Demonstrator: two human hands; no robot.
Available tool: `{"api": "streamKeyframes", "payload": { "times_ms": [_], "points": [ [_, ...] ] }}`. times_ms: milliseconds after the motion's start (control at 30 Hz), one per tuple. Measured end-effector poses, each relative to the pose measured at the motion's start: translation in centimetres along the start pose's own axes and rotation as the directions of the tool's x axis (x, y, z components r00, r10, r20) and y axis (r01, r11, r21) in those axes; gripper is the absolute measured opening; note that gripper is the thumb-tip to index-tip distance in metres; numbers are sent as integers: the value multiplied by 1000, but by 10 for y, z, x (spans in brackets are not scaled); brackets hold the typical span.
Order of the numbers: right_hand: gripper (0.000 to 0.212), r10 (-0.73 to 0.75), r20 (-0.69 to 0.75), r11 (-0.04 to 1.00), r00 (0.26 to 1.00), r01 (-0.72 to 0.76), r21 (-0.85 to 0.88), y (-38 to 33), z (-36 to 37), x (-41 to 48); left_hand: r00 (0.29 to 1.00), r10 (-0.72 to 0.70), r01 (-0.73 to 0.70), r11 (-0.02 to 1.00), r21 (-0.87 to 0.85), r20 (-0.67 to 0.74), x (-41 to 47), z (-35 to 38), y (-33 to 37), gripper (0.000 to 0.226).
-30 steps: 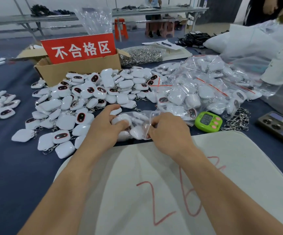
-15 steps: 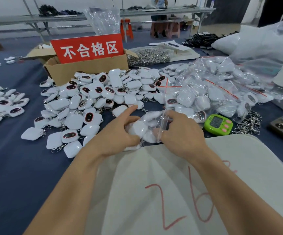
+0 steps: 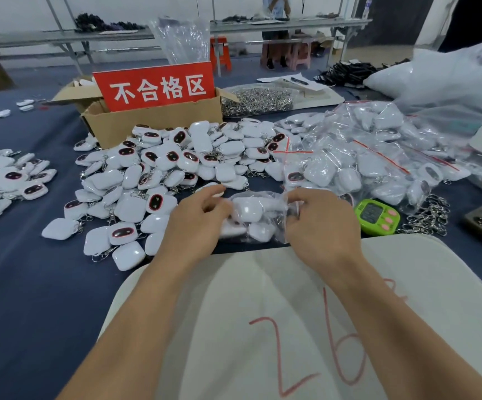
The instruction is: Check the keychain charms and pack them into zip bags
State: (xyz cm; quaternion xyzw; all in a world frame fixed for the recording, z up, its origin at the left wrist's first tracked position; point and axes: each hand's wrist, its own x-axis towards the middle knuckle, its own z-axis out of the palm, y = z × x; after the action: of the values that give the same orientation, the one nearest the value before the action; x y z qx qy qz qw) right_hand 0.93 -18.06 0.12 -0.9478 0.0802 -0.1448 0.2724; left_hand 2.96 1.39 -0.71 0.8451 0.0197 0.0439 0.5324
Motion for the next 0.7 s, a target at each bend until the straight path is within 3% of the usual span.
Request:
{"api": "streamKeyframes", "payload": {
  "times_ms": [67,167,233,300,367,467,533,600,700],
  "points": [
    [21,5,-108,993,994,8,121,-2,-2,-1,998,54,-54,998,-27,-23,-2,0,5,39],
    [17,-40,-262,959,964,110,261,-7,-2,-3,977,211,-214,972,98,42,-8,6,11,43],
    [27,-143,-198,933,970,199,300,-10,-2,-6,960,262,-276,939,206,96,-10,11,10,44],
    [38,-255,-9,941,967,250,227,-10,2,-6,966,226,-250,944,215,127,-6,12,6,45],
    [43,-256,110,962,960,241,131,-10,5,-7,982,131,-155,972,175,138,-2,10,4,45],
    [41,-221,136,972,966,205,117,-7,7,-6,993,53,-61,995,73,107,-1,9,5,42],
    [36,-188,146,973,971,163,163,-5,6,-5,999,42,-42,999,-5,-32,3,4,4,35],
    [20,-138,135,964,981,102,245,-3,4,-4,980,126,-103,984,144,-154,10,-5,0,41],
    [7,-75,161,867,984,-16,499,-5,1,-4,984,142,-103,948,300,-110,18,-12,-7,60]
  ]
}}
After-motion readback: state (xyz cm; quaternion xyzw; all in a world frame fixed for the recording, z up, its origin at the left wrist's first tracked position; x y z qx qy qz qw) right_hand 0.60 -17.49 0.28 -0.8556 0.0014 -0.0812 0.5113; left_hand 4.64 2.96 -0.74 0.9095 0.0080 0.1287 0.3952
